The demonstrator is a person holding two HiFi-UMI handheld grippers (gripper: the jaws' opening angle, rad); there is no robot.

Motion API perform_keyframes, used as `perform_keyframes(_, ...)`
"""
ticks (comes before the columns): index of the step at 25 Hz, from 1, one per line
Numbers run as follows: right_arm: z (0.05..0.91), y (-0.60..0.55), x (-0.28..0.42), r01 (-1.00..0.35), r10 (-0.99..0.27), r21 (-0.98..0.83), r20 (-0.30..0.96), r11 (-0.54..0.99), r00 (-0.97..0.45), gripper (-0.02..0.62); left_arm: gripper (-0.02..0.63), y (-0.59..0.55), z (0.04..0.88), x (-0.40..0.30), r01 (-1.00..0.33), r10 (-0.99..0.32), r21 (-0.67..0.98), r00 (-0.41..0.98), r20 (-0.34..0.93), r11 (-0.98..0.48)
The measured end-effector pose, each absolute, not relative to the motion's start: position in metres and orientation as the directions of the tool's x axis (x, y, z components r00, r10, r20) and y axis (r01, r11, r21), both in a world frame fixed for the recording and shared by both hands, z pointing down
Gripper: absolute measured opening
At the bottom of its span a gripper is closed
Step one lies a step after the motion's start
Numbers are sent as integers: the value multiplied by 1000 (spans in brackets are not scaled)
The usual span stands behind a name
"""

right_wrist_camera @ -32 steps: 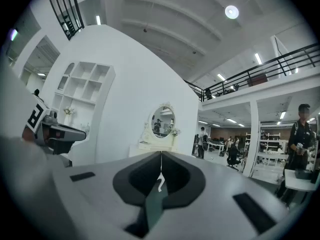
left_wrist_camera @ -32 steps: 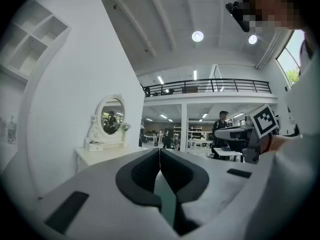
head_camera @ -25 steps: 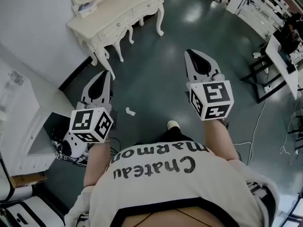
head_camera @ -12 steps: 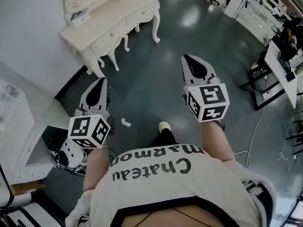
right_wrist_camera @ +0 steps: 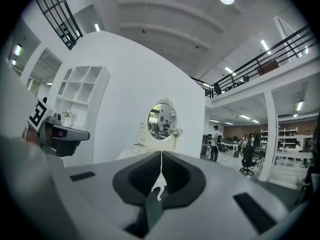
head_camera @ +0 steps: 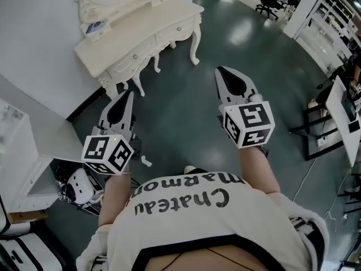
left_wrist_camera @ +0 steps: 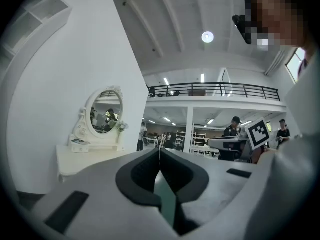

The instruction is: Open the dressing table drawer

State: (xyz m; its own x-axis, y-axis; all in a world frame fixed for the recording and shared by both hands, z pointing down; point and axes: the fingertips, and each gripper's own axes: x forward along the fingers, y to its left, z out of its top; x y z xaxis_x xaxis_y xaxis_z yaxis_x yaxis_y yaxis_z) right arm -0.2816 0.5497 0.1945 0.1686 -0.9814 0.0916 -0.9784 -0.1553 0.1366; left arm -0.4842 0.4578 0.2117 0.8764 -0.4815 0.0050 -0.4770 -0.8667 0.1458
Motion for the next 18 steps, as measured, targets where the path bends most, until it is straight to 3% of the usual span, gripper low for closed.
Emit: perform_keyframes(18, 246, 446, -178, -993, -982, 81, 160, -89, 101, 28, 23, 364, 250, -372, -500, -497, 149, 866, 56, -853)
